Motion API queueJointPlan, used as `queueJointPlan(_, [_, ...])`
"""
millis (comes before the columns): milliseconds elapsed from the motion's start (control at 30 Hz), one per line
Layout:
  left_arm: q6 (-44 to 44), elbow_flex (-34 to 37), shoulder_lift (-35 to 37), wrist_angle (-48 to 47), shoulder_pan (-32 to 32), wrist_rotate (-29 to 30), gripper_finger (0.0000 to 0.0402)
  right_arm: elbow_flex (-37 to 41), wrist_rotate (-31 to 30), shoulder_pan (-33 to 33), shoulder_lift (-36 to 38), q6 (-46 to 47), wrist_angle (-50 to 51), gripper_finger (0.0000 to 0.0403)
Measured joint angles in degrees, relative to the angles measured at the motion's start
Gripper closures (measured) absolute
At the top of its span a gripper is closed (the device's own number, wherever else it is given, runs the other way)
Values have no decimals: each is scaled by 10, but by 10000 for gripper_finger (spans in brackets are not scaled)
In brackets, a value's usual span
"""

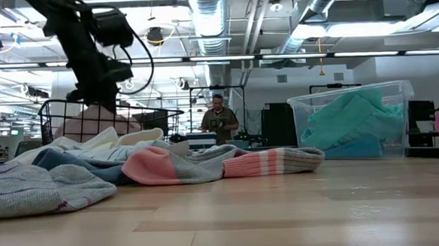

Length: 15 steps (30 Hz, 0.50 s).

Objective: Pick & Place Cloths
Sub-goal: Put the pink polo shirt into the black wire basket

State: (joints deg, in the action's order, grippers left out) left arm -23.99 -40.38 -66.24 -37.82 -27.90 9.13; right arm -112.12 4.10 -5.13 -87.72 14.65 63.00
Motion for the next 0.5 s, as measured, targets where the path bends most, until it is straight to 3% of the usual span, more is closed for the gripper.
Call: queueJointPlan(500, [14,0,-76,3,-70,-32,401,0,-12,0,0,-2,0,112])
